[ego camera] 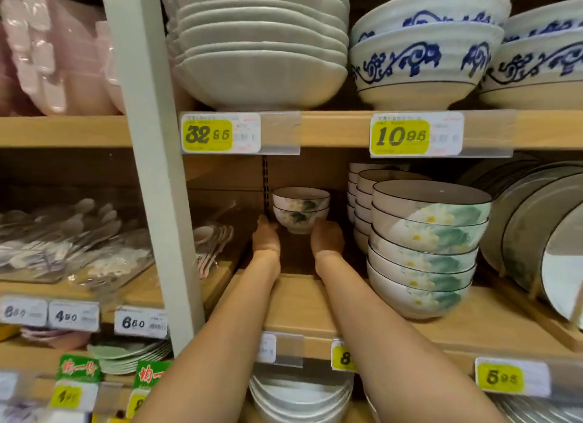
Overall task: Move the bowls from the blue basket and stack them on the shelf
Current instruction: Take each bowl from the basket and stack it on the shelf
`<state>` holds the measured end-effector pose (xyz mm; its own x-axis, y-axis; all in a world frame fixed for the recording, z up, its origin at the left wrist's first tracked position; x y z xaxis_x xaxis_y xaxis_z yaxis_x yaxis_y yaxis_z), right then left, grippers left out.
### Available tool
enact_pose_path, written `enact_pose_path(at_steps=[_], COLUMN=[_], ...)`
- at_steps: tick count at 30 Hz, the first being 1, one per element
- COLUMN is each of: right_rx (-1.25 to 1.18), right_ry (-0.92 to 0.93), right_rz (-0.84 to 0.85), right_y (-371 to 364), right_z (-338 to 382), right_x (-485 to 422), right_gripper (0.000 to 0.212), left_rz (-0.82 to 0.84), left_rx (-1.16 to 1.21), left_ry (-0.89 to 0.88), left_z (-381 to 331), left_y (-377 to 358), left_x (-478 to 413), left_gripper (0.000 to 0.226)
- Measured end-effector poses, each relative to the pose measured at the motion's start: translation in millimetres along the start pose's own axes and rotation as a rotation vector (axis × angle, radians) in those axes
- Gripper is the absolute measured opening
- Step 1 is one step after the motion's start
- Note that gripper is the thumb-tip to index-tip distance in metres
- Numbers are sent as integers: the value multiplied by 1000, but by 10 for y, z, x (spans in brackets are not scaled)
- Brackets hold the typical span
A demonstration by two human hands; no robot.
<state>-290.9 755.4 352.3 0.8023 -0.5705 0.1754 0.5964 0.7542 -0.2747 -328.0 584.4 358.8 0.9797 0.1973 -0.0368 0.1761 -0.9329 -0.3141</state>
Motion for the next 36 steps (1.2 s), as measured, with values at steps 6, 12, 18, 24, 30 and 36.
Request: enact_pose_path(at_steps=[6, 12, 18, 24, 30, 36], right_rx=[206, 46, -19, 95, 260, 420], right_ry=[108, 110, -72, -212, -331, -408], right_rz=[179, 375, 474, 521, 570, 606], right_y=[118, 433, 736, 818, 674, 420], right_z=[62, -281, -1028, -2019, -2853, -3497], right_x=[838, 1620, 2466, 3288, 4074, 4394], right_gripper=[18, 15, 23, 26, 23, 18], left_rz=[53, 63, 26, -153, -331, -360], left_rx=[-70, -15, 80, 0, -119, -213], left_ry=[-56, -215, -185, -83, 43, 166], left_z=[-281, -358, -193, -33, 187, 616], left_y=[315, 983, 2035, 3550, 4769, 5320], left_x=[1138, 2111, 2729, 3411, 3932, 3988], left_gripper=[43, 50, 53, 51, 51, 47])
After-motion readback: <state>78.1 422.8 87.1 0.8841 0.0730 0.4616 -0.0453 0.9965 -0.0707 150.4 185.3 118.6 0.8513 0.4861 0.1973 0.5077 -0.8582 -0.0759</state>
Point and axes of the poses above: each hand's wrist, its own x-axis away from the middle knuckle, its own y-axis out of the back of the hand, z = x × y, the point moved 10 cm from there along -x, towards the middle knuckle, and after that the axes turned 6 degrees about -y, right-handed, at the moved point
